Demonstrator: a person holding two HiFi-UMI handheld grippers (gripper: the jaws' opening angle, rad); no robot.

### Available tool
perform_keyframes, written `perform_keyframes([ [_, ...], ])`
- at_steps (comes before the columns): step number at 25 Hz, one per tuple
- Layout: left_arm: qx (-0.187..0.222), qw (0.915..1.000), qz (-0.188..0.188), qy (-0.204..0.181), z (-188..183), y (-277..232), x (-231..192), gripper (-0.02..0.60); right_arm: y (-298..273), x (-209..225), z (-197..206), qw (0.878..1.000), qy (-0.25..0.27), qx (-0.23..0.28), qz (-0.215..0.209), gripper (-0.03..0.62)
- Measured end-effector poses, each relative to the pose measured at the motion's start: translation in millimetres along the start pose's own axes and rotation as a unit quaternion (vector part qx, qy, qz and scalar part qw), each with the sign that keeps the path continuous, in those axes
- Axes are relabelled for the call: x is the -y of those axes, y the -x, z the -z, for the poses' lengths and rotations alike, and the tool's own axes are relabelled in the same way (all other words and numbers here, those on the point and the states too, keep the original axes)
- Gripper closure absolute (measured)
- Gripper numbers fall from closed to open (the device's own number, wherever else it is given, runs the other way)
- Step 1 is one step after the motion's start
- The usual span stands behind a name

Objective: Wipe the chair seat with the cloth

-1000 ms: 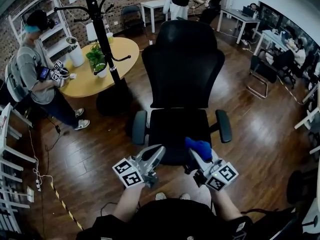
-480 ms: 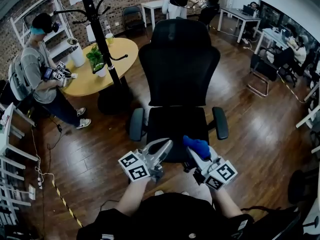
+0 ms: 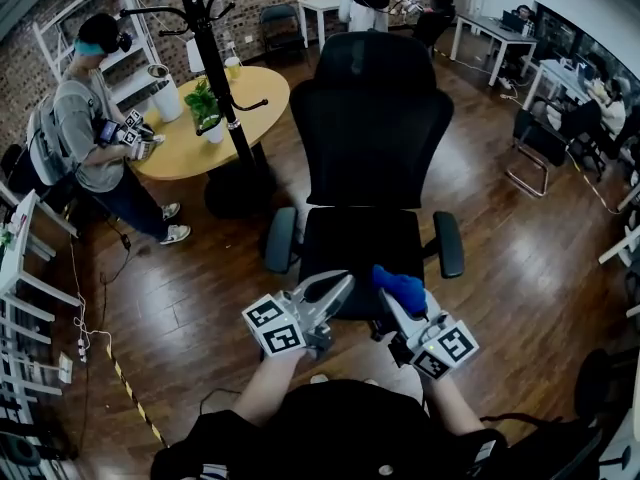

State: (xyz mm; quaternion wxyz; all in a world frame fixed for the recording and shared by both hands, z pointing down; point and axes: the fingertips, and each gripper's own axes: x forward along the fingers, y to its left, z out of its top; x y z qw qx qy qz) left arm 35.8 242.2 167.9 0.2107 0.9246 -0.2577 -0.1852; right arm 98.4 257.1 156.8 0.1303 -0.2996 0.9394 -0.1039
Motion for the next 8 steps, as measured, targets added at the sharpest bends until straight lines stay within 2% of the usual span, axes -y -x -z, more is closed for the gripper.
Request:
perform_keyframes([
  [8, -0.004, 1.0000, 0.003, -0.003, -0.8, 5.7, -1.1, 0.584, -2.4, -1.2, 6.1, 1.000, -0.006, 0.001, 0.002, 0.557],
])
